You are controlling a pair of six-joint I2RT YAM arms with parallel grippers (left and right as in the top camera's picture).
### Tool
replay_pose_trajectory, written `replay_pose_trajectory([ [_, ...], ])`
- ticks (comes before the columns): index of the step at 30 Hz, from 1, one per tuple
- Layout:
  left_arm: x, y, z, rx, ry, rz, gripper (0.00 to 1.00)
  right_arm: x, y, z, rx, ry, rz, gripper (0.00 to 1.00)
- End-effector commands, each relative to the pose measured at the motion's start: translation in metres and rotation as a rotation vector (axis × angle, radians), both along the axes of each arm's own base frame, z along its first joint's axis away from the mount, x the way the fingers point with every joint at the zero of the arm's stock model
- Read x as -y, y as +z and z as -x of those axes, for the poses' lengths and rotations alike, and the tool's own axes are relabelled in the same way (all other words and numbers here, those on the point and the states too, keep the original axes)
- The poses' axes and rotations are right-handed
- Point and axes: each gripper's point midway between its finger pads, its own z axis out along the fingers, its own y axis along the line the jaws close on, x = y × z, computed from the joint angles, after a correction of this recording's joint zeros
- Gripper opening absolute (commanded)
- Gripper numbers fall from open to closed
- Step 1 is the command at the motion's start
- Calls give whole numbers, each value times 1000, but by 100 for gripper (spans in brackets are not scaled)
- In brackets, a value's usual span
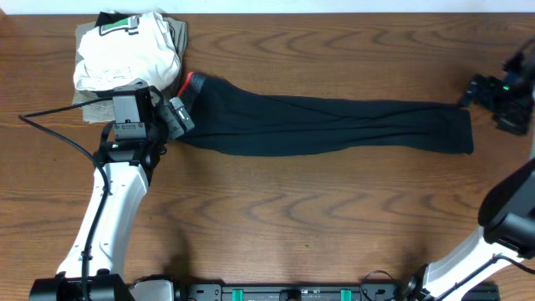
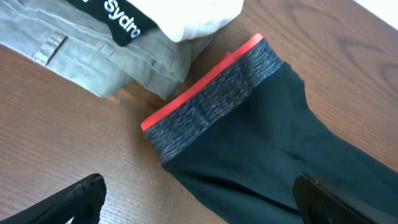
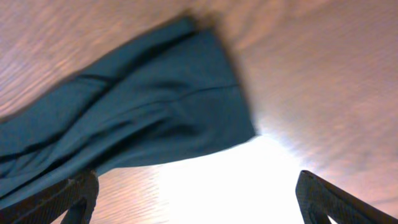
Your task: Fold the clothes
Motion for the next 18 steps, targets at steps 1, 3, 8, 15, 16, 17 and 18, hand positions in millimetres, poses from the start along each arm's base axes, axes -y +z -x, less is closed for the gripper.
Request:
replay_pose_trajectory([
  [1,-2,-4,5,-20,1,-4,98,16,-7,11,-6,16,-17,99],
  [3,-2,-5,6,-26,1,-3,98,17,-5,9,31,47,-54,99],
  [8,-2,-9,12,-55,1,-2,98,1,4,-1,164,208,-170,99],
  [15,-1,-12,15,-71,1,-1,98,7,0,-3,186,225,-165,99],
  [16,-1,-12,15,-70,1,-1,98,7,-3,-3,184,231,-170,99],
  [17,-1,-12,15,-70,1,-1,98,8,-6,-3,177,229,-176,99],
  [18,-1,-12,15,-70,1,-1,98,9,-11,-2,169,225,-183,99],
])
